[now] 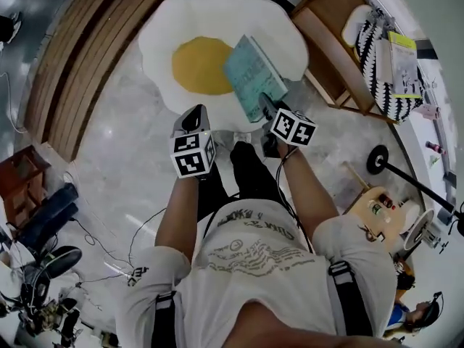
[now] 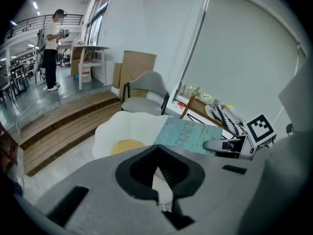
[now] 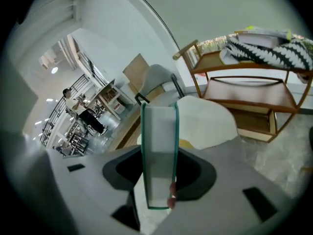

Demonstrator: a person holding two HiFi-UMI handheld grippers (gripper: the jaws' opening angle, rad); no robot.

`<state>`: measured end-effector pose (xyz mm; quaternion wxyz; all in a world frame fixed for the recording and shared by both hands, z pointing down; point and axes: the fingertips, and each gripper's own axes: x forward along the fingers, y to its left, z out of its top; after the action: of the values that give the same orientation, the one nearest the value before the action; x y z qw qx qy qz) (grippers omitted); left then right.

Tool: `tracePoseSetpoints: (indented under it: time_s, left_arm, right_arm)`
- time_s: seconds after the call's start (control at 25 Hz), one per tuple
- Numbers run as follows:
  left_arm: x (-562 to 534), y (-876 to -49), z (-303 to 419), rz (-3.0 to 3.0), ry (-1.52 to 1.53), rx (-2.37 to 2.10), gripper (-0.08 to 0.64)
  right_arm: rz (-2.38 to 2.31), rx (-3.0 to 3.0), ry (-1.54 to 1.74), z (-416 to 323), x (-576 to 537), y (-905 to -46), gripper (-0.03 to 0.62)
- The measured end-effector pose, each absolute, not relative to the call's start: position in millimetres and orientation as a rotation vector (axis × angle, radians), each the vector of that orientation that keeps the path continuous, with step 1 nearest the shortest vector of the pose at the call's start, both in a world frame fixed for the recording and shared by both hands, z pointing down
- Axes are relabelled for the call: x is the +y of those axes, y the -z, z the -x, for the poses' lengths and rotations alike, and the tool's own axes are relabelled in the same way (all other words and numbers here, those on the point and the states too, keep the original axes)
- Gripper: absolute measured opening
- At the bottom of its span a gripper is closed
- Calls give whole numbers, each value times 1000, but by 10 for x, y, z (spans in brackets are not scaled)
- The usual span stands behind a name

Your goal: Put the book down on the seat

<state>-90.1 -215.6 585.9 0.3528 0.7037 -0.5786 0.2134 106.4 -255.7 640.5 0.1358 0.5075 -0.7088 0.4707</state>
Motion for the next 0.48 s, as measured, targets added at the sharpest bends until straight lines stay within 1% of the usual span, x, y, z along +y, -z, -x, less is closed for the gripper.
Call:
tracePoseSetpoints:
  time_s: [0.2, 0.48]
  left_arm:
    - [-2072, -6562, 789, -1782, -570, -1434, 20]
    - [-1885, -7313, 721, -1746, -643, -1365, 20]
  right_arm:
    - [-1375, -1963, -1526, -1009, -2448, -7240, 183]
    - [-1235, -1957, -1893, -801, -2418, -8202, 183]
